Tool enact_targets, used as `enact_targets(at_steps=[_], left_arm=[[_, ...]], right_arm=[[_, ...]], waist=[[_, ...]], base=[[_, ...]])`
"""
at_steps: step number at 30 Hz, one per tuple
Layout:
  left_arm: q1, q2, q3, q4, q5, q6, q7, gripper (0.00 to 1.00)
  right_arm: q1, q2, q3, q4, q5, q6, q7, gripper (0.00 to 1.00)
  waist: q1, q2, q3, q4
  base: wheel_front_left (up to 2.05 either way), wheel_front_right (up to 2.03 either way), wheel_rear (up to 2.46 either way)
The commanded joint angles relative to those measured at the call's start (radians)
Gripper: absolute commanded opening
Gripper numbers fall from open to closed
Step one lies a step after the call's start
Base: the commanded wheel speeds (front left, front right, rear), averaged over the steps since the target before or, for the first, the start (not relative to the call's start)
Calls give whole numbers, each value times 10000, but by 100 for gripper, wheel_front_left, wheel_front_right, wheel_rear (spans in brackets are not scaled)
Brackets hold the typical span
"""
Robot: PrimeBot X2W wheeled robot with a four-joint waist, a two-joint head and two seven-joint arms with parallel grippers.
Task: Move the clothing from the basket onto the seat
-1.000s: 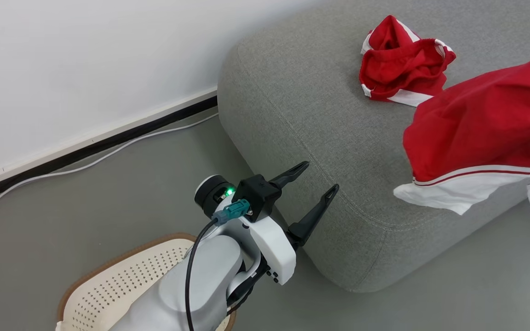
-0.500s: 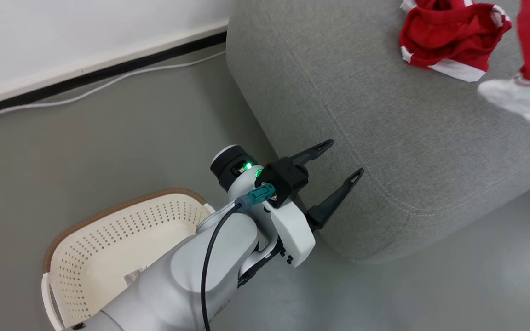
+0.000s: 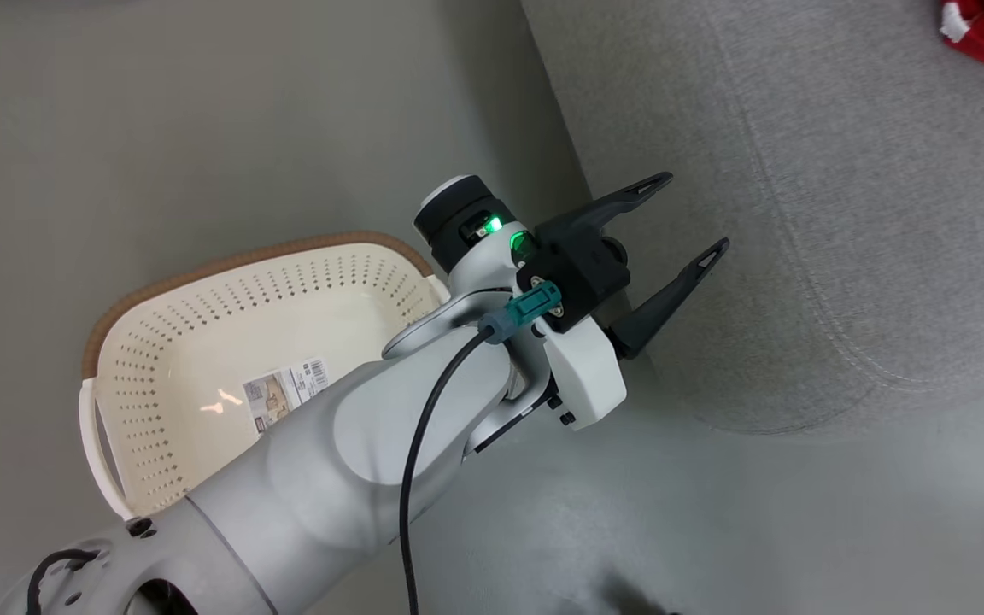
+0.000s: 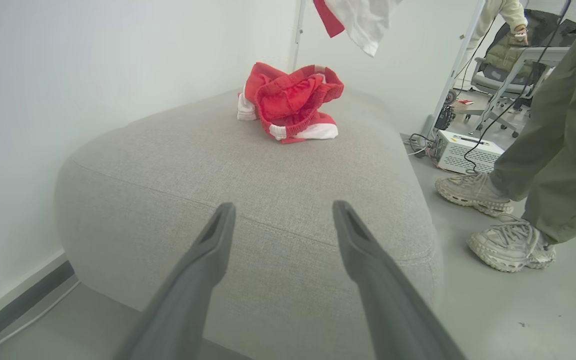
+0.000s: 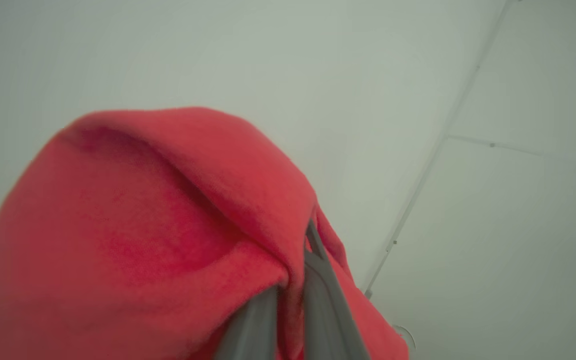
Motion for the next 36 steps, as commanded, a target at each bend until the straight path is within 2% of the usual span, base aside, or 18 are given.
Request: enact_targets(at_steps=[1,7,12,16,22,23,24,25,26,36], left_arm=[[-402,-49,75,-314,-161,149,-49,100],[-509,-49,-284,-426,-318,461,-49,100],[-516,-49,-290,-563,-320,756,-49,100],[-574,-49,-231,-702,-194,896,-49,100],[-677,-49,-49,-1095,-4,994,-49,100],[-667,-49,-30,-1134,8,993,-49,100],[-652,-49,-12,-1174,12,988,-49,100],[-630,-49,3,-1206,8,978,-49,100],[-607,-49,11,-1225,3,961,-49,100],[-207,-49,329,-1247,24,805,-49,100]], right_arm=[[-290,-666,-161,161,-192,25,-59,0],[-1307,-929,-912,1194,-859,25,-59,0],[-1821,-783,-1184,1966,-1107,25,-59,0],[-1973,-418,-581,2353,-690,25,-59,0],[-1349,-190,810,2854,656,25,-59,0],[-1125,-140,1086,2840,861,25,-59,5],[-907,-93,1322,2832,1112,25,-59,32],[-716,-71,1489,2794,1332,25,-59,50],[-505,-37,1682,2720,1548,25,-59,100],[1464,62,2593,1618,2892,25,-59,100]], waist=[[0,0,523,426],[0,0,1133,1045],[0,0,1464,1422],[0,0,1740,1650],[0,0,1773,1752],[0,0,1721,1748],[0,0,1670,1741],[0,0,1610,1737],[0,0,1537,1732],[0,0,466,1635]], base=[[0,0,0],[0,0,0],[0,0,0],[0,0,0],[0,0,0],[0,0,0],[0,0,0],[0,0,0],[0,0,0],[0,0,0]])
